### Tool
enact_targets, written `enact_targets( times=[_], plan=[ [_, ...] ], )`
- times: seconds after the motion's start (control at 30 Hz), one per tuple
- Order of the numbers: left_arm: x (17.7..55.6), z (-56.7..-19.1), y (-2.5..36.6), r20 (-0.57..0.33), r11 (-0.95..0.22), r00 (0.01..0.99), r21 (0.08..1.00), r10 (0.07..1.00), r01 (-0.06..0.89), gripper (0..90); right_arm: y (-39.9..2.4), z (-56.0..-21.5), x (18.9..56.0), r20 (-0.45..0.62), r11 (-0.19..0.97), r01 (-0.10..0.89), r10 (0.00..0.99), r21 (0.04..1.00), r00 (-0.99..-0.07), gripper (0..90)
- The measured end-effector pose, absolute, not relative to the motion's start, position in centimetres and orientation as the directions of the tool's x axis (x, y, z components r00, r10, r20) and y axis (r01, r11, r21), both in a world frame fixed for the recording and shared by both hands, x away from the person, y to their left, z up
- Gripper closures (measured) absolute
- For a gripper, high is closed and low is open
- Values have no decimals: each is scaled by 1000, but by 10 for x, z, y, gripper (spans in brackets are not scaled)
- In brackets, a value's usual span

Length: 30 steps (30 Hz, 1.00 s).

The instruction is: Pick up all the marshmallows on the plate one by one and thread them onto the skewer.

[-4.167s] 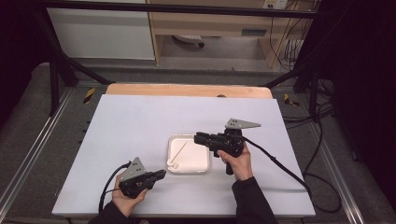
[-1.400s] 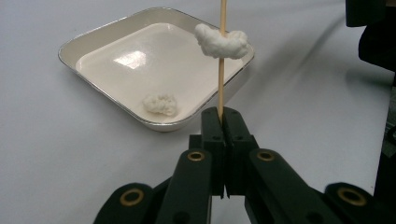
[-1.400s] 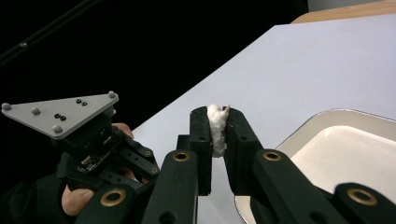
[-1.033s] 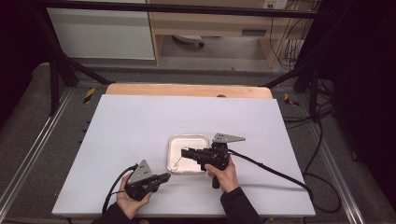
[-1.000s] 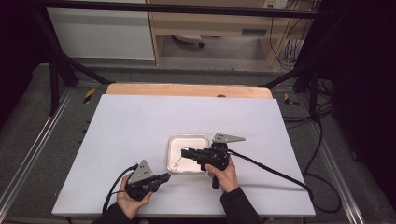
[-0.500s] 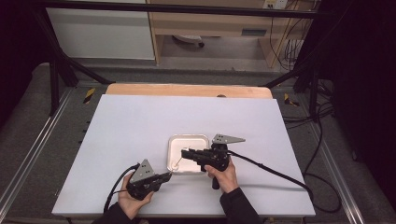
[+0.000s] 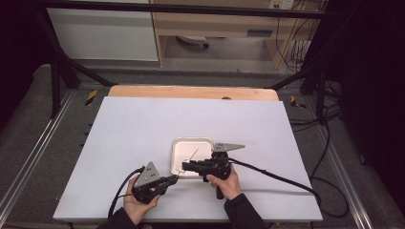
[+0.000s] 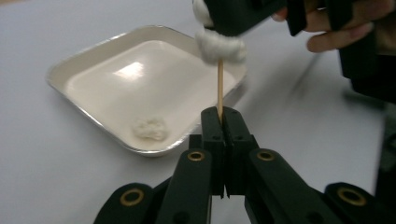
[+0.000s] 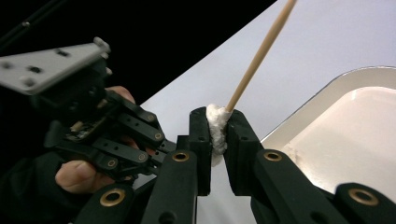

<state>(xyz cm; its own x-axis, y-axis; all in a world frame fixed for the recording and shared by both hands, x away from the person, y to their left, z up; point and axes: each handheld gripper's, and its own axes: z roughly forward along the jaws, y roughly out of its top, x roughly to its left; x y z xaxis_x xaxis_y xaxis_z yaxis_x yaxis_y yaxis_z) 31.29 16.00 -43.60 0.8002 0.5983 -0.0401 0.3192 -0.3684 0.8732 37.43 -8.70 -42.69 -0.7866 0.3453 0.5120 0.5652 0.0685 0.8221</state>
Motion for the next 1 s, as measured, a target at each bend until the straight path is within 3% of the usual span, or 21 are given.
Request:
enact_targets(
  times=[0.23,0.33,0.4,0.77,1.0],
  plan=[
    [313,-435,162,-50,-357,796,875,603,326,892,-88,-422,375,506,63,560,355,826,-786,800],
    [314,-435,164,-62,-344,791,878,608,334,891,-87,-423,376,518,61,572,353,818,-779,706],
    [315,-435,166,-63,-342,786,877,615,337,891,-89,-421,377,502,59,560,374,826,-780,597],
    [320,-433,182,-77,-312,769,885,634,346,891,-100,-420,380,284,219,457,538,862,-794,161],
    [320,-432,194,-92,-317,762,872,641,372,890,-100,-428,382,198,332,455,584,827,-787,80]
  ],
)
